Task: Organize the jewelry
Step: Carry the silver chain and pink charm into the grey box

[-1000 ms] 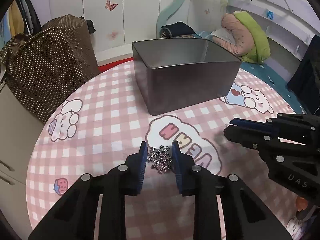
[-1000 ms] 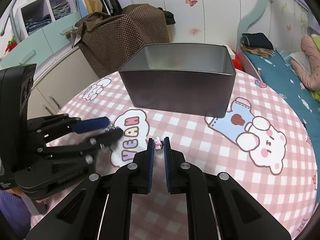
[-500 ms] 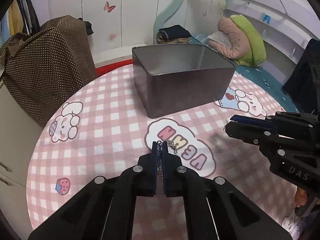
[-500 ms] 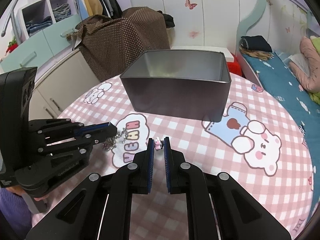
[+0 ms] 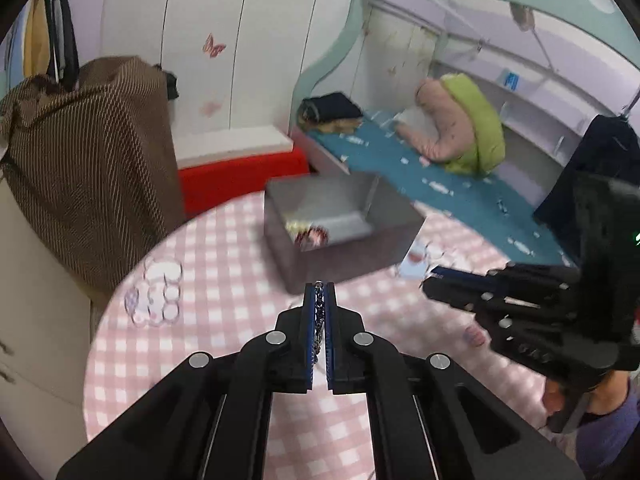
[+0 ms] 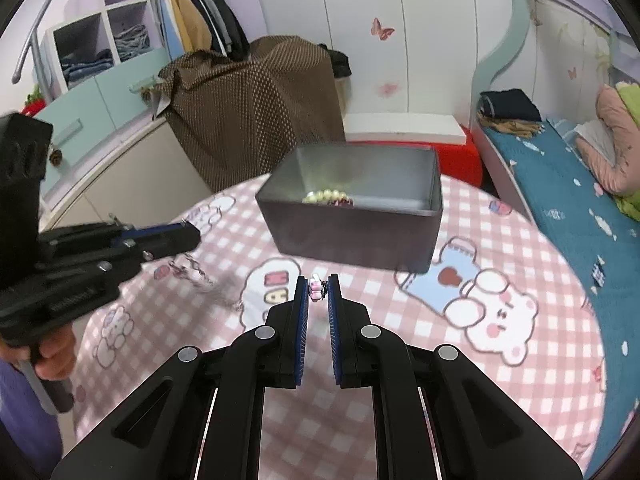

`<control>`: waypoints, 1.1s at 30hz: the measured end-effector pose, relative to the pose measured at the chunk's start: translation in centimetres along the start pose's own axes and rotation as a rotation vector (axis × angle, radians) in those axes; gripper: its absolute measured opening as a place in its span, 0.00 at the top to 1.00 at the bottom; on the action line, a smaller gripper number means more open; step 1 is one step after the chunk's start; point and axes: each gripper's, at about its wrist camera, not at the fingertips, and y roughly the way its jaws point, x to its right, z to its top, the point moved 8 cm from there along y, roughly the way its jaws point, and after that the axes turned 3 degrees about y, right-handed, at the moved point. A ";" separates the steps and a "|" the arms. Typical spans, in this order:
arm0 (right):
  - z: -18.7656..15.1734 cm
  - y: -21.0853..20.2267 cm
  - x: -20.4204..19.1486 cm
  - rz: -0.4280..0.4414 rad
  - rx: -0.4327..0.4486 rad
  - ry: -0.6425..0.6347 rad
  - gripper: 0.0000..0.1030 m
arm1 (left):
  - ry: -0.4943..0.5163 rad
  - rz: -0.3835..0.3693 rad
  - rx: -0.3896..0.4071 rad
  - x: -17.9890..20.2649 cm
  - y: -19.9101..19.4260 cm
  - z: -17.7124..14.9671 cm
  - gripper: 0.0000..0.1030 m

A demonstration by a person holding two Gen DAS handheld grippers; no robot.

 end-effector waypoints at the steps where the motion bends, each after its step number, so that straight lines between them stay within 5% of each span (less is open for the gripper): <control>1: 0.5 -0.3 0.0 0.000 0.010 -0.001 0.90 | 0.006 -0.004 0.013 0.2 -0.4 0.7 0.98; 20: 8.2 -0.8 2.8 -0.008 0.107 0.027 0.90 | 0.054 0.005 0.100 2.4 1.8 11.3 0.98; 26: 8.8 0.7 3.8 -0.003 0.098 0.046 0.90 | 0.038 -0.010 0.103 1.8 3.2 11.7 0.97; 33: 8.1 3.4 4.4 0.015 0.052 0.072 0.90 | 0.016 -0.028 -0.039 0.8 8.3 8.3 0.96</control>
